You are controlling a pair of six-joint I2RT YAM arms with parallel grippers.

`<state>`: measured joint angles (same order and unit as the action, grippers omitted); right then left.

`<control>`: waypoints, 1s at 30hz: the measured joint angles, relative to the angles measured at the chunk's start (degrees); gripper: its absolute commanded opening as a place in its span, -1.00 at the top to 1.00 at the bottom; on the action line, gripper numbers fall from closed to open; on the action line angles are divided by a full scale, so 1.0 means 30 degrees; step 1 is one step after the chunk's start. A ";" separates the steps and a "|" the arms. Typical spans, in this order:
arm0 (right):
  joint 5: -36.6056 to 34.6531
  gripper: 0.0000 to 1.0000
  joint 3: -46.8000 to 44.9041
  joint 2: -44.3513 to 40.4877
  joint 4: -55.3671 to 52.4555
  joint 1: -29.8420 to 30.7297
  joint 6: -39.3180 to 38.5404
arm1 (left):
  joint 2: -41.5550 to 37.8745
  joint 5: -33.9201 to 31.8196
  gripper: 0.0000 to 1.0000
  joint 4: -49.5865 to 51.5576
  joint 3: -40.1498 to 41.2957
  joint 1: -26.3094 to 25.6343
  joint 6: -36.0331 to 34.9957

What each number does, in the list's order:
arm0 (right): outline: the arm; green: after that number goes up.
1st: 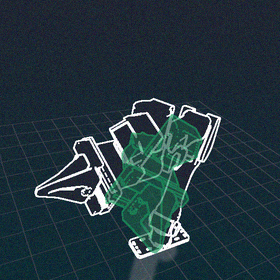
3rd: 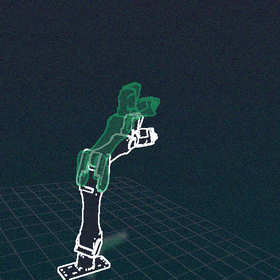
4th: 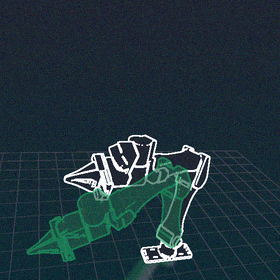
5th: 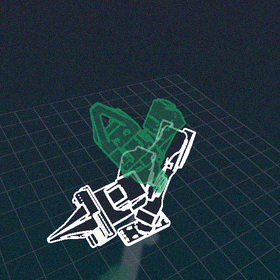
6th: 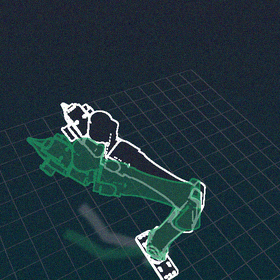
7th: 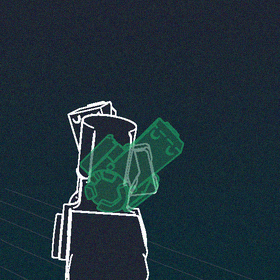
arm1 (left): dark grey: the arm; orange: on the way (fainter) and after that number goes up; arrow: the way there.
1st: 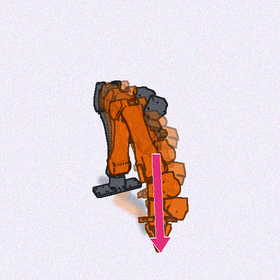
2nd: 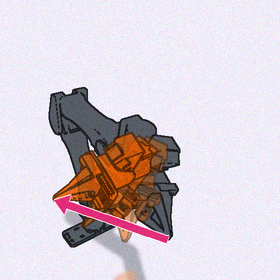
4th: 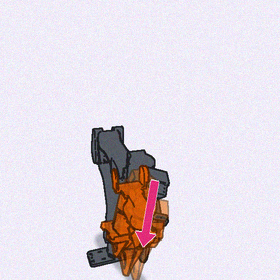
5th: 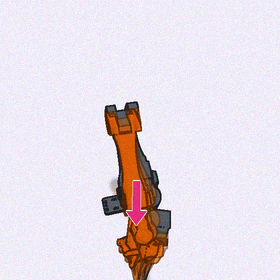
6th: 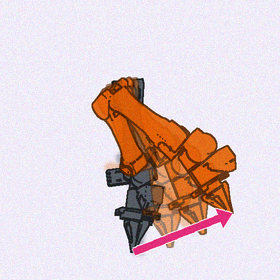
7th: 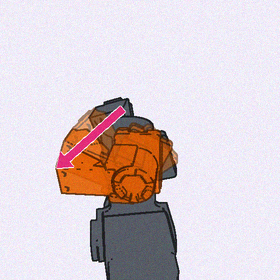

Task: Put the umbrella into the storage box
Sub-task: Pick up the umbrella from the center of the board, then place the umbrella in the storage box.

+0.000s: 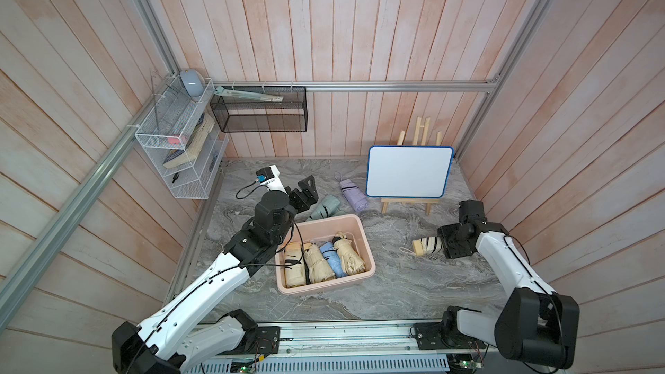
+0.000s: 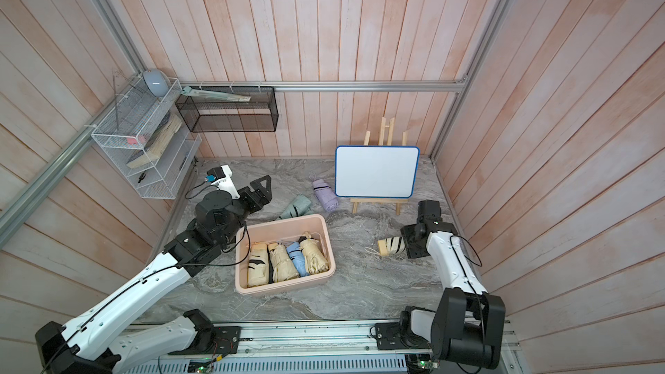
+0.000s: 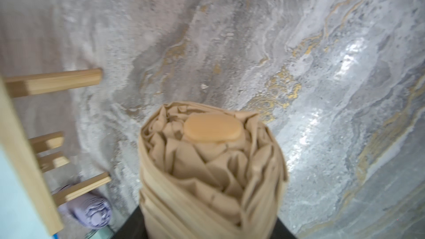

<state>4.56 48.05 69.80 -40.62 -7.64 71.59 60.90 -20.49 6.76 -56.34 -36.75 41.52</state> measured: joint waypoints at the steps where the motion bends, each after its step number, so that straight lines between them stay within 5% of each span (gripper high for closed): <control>1: 0.0029 0.00 0.0437 -0.0211 -0.0022 0.0000 -0.0007 | 0.0146 0.0248 -0.92 -0.0015 -0.0182 0.0007 -0.0044; 9: 0.0328 0.02 0.3206 -0.1333 -0.0328 0.0889 0.0605 | 0.1727 0.2863 -0.91 -0.0685 -0.1290 0.0007 -0.0634; 22: 0.1013 0.01 0.5523 -0.1494 0.0852 0.6222 0.4357 | 0.3963 0.8888 -0.93 -0.5078 -0.0984 -0.0896 0.0554; 30: 0.1224 0.01 0.5523 -0.0656 0.2586 0.9027 0.6615 | 0.4874 1.0695 -0.97 -0.6958 -0.0131 -0.1719 0.1996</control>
<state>8.23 64.62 67.83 -32.86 19.44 91.44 75.53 11.60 -14.11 -56.73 -41.91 47.51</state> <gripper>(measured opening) 0.525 0.980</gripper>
